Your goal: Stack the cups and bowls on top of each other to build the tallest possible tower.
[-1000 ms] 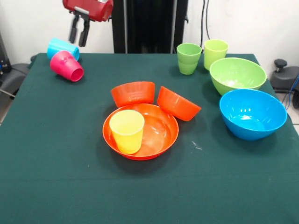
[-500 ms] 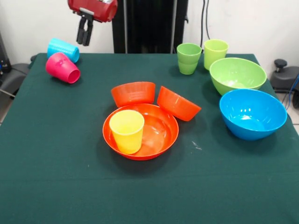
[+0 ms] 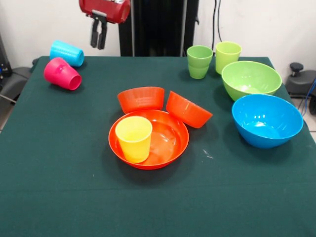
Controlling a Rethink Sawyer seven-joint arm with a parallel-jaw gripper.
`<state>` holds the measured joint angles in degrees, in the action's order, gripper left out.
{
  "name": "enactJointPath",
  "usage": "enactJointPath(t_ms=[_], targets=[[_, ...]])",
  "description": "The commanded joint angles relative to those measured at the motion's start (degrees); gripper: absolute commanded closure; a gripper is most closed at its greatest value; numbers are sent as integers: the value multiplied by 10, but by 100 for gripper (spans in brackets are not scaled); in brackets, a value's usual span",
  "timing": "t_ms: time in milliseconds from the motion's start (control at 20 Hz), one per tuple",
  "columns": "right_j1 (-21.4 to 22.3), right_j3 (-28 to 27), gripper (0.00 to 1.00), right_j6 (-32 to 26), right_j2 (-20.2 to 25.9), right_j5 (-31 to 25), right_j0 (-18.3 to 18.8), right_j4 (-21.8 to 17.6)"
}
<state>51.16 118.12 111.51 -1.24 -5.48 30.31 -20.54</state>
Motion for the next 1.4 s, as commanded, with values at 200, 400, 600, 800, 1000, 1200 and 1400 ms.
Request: enactJointPath(t_ms=[200,400,600,800,1000,1200,1400], targets=[[-18,35,0,32,146,-10,39,3],[-14,17,100,41,126,-21,16,8],[-11,8,0,36,124,-35,14,9],[-9,2,100,39,111,-44,1,9],[-1,-3,0,47,87,-58,-23,14],[9,3,0,53,66,-56,-42,11],[13,1,0,55,67,-59,-41,21]])
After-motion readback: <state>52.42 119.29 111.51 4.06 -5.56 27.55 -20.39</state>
